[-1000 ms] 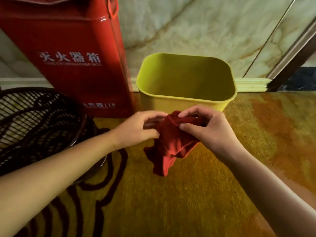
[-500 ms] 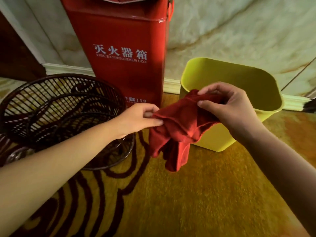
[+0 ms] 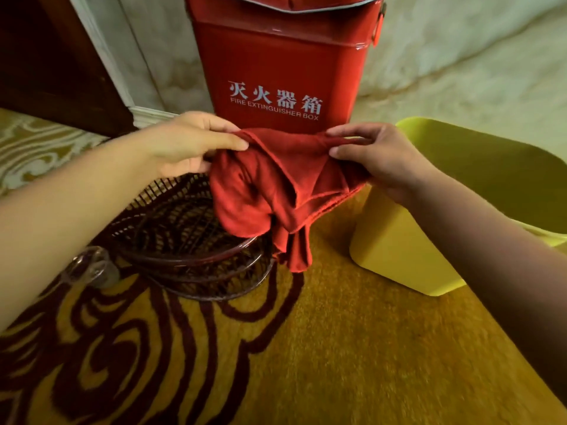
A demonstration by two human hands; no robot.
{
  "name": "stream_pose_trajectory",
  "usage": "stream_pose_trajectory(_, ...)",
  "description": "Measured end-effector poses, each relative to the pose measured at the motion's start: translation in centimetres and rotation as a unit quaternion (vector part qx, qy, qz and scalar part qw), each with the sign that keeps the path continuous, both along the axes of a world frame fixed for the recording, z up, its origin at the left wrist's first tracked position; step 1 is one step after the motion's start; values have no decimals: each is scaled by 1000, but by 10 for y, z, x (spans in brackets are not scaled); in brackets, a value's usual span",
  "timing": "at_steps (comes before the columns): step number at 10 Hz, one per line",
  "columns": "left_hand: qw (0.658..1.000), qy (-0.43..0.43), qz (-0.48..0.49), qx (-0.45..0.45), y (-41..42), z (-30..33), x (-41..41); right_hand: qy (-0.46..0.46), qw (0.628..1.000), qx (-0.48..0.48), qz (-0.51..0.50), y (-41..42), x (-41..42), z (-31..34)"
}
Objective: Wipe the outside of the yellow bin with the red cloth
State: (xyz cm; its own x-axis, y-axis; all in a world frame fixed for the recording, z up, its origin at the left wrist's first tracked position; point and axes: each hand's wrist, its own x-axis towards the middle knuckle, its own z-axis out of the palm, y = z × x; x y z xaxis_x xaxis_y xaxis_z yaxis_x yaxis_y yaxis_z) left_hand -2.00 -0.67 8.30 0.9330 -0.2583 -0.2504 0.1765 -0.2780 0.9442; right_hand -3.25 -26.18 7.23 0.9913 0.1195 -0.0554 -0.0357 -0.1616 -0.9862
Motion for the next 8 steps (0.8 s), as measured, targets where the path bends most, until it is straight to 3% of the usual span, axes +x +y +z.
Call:
stream_pose_trajectory(2,994,55,53,73,25,-49,18,-28,985,-160,54,30,31,-46)
stream_pose_trajectory(3,990,84,77,81,29,-79,24,-29,980,-191,54,37,41,-74)
stream_pose_trajectory(5,985,126,86,85,24,-120,36,2,984,-177,27,39,60,-106)
stream_pose_trajectory(6,984,161,45,65,25,-132,39,21,985,-169,30,37,64,-117)
stream_pose_trajectory(8,986,153,-8,67,23,-115,52,24,980,-192,40,33,86,-104)
